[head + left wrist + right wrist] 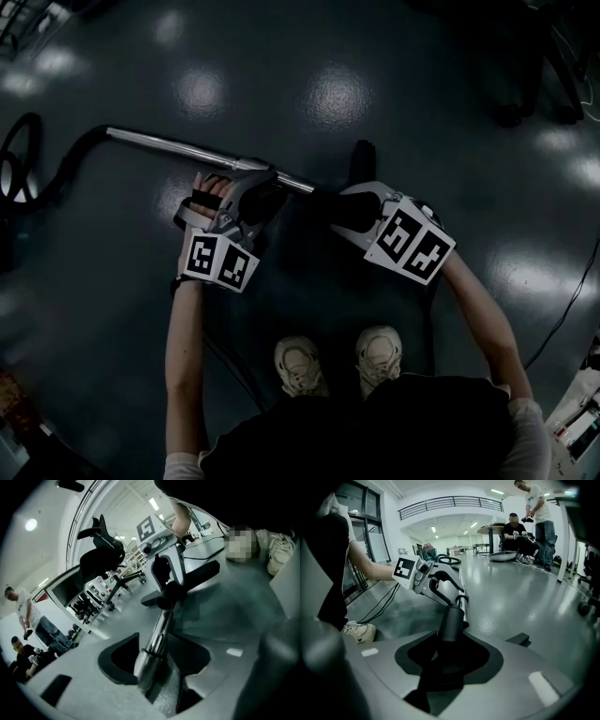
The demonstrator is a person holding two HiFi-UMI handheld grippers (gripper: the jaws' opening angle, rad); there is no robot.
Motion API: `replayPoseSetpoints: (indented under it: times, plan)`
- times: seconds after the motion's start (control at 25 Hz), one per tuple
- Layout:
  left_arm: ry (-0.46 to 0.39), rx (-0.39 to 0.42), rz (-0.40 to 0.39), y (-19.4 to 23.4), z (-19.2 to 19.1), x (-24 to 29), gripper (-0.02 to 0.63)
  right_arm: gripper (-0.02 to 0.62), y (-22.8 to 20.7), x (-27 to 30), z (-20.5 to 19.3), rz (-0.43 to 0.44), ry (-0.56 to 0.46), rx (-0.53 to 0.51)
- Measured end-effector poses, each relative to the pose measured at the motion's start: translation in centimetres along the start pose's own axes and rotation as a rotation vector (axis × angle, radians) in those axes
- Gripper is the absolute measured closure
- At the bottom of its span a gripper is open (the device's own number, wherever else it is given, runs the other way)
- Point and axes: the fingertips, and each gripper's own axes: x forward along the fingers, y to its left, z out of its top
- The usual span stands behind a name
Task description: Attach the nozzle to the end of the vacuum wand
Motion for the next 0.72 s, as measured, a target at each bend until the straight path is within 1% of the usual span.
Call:
replayPoseSetpoints:
  times: [0.08, 0.2, 0.32, 0.4, 0.64, 0.72]
  plan:
    - [0.063, 0.017, -0.032, 0.1, -2.0, 0.2, 0.348, 0.419, -0.2, -0.2, -0.1, -0.005, 0.002, 0.000]
    - [0.134, 0.075, -0.069, 0.5, -3.9, 0.7, 0.331, 0.419, -0.3, -0.3, -0.2, -0.005, -0.001, 0.007]
    - [0.157, 0.139, -0.094, 0.7, -4.3, 1.8, 0.350, 0.419, -0.4, -0.2, -0.1, -0.002, -0.003, 0.013]
    - [0.155, 0.170, -0.099, 1.0, -4.0, 2.5, 0.394, 0.419, -0.4, -0.1, 0.0, -0.005, -0.003, 0.018]
    - [0.181, 0.214, -0.078, 1.1, -3.7, 2.6, 0.410, 0.419, -1.0, -0.6, -0.5, -0.021, 0.004, 0.029]
    - [0.175, 0.206, -0.048, 1.5, -3.3, 1.7, 0.413, 0.419, -1.4, -1.0, -0.7, -0.025, 0.008, 0.029]
